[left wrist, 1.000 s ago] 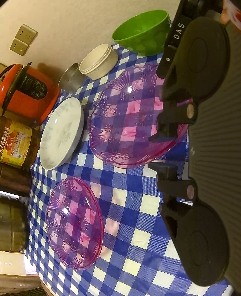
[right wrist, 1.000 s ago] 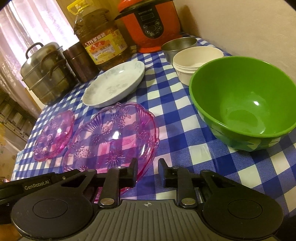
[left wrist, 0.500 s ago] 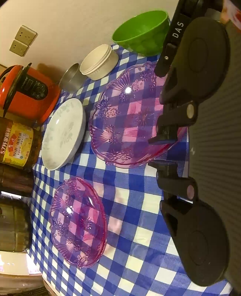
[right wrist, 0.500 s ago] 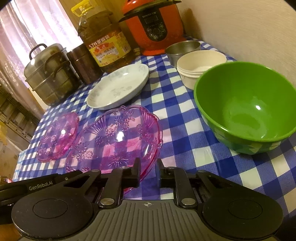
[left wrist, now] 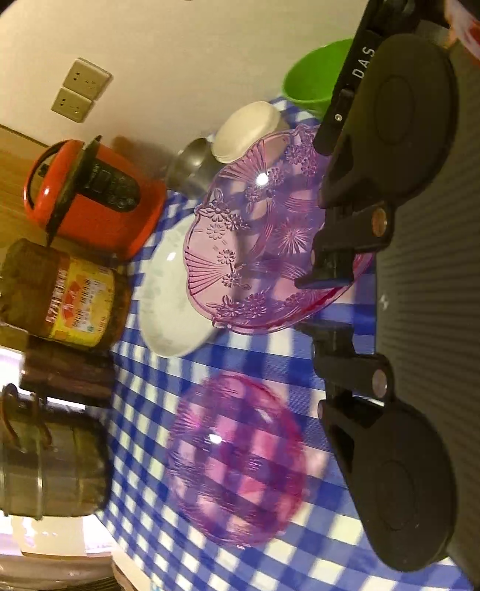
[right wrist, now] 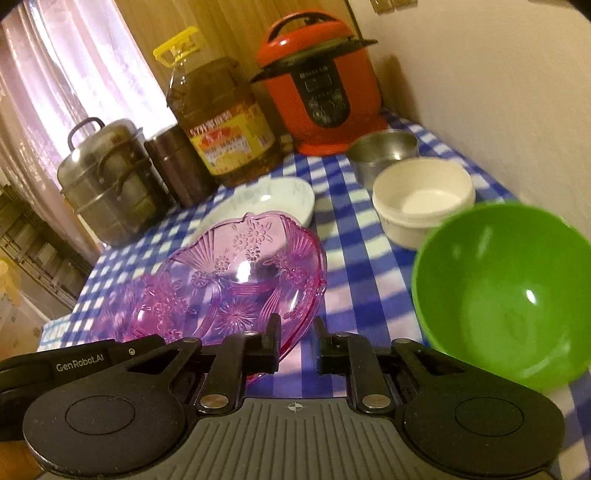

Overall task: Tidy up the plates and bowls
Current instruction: 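Lift the pink dish with both tools and carry it over the white plate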

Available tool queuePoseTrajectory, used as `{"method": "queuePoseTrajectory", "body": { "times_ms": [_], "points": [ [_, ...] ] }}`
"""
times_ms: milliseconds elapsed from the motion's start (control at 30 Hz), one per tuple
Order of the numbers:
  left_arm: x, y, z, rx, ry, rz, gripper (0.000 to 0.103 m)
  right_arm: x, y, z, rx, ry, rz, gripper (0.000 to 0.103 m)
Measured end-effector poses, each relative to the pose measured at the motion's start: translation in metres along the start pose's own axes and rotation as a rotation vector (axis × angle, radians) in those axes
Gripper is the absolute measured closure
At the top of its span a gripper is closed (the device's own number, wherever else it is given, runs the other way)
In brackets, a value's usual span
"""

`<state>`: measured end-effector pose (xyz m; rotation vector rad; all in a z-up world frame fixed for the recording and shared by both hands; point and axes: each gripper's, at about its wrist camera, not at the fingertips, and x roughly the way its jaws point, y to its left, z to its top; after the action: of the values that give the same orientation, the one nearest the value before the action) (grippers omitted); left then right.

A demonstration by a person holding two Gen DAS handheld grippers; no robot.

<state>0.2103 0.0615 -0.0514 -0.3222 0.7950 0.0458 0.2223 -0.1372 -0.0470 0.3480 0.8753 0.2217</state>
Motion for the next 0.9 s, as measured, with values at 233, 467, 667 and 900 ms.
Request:
{"method": "queuePoseTrajectory", "body": {
  "times_ms": [233, 467, 667, 900],
  "points": [
    [0.022, -0.001, 0.037, 0.007, -0.054, -0.006, 0.088, 0.024, 0.007, 0.038, -0.023, -0.045, 0.002, 0.087],
    [0.052, 0.009, 0.063, -0.011, -0.081, -0.006, 0.088, 0.061, 0.016, 0.067, -0.04, -0.047, 0.001, 0.087],
    [0.079, 0.02, 0.082, -0.033, -0.079, -0.009, 0.088, 0.094, 0.021, 0.082, -0.052, -0.033, -0.003, 0.087],
    [0.109, 0.027, 0.094, -0.055, -0.065, -0.009, 0.088, 0.128, 0.021, 0.095, -0.057, -0.014, -0.015, 0.087]
  ]
}}
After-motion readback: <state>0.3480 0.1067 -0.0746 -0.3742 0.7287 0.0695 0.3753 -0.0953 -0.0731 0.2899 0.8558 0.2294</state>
